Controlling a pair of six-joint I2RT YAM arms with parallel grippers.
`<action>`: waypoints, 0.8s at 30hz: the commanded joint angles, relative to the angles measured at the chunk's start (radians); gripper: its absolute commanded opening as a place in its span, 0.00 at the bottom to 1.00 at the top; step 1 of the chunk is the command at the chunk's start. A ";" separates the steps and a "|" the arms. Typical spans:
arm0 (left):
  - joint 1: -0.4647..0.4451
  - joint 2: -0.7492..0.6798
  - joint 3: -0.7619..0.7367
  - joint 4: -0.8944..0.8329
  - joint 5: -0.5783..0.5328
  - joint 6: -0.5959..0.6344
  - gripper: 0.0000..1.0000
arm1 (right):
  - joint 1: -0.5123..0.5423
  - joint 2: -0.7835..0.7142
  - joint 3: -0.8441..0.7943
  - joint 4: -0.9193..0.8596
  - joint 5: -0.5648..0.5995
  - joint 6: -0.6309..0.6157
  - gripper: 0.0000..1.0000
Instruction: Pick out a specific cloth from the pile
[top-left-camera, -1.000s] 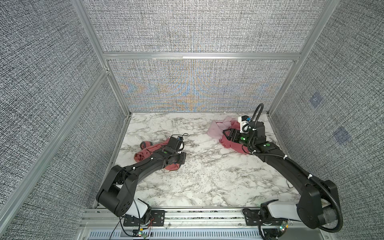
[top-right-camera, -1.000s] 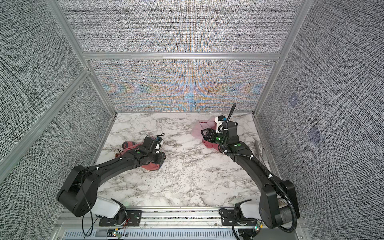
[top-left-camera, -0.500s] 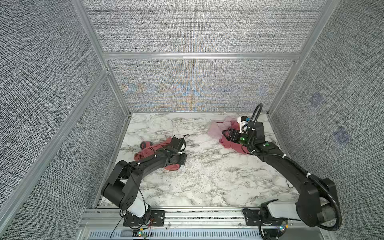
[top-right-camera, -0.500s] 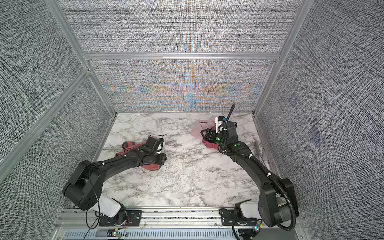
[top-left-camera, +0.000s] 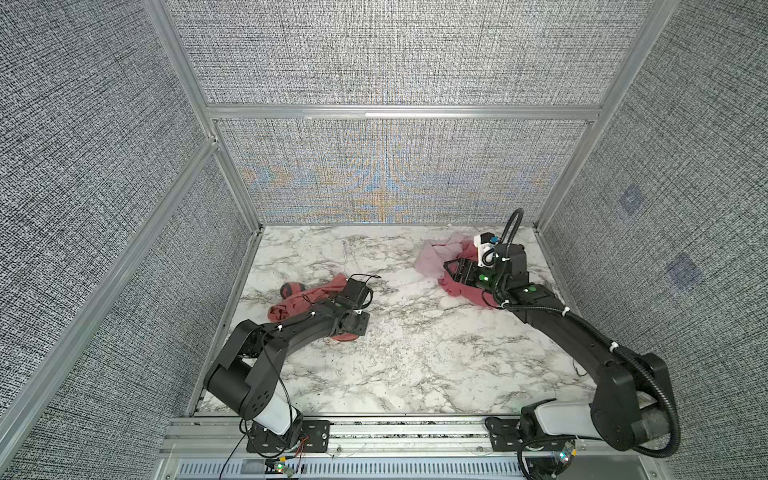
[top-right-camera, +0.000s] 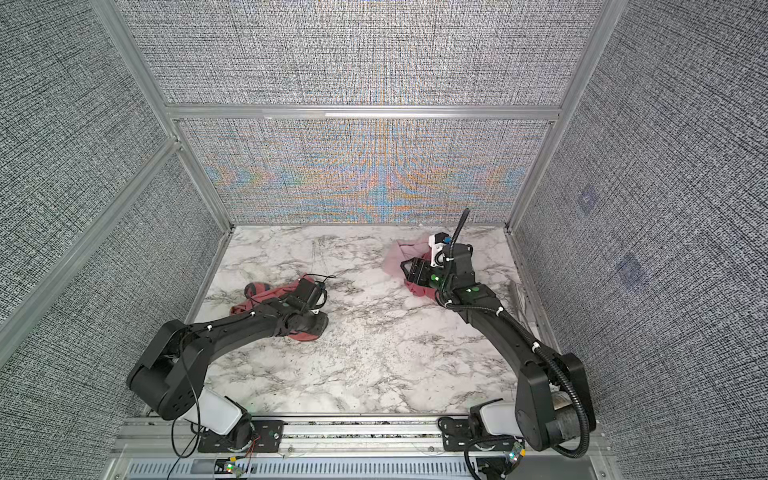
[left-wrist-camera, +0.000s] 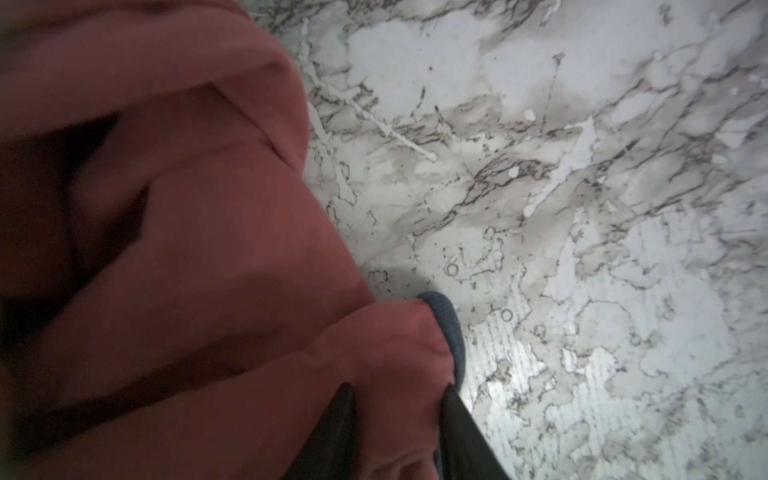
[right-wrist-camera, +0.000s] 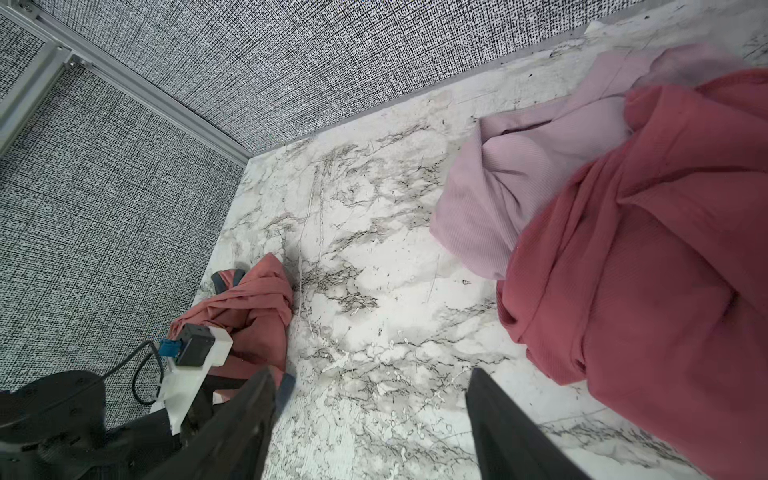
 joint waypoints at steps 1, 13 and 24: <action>-0.002 0.013 0.010 0.016 -0.004 -0.004 0.04 | 0.001 -0.012 -0.004 0.017 -0.002 0.011 0.74; 0.010 -0.085 0.260 -0.076 -0.055 -0.091 0.00 | 0.001 -0.022 -0.004 0.022 0.004 0.016 0.74; 0.296 -0.181 0.206 0.033 -0.014 -0.099 0.00 | 0.001 -0.021 -0.004 0.029 -0.002 0.019 0.74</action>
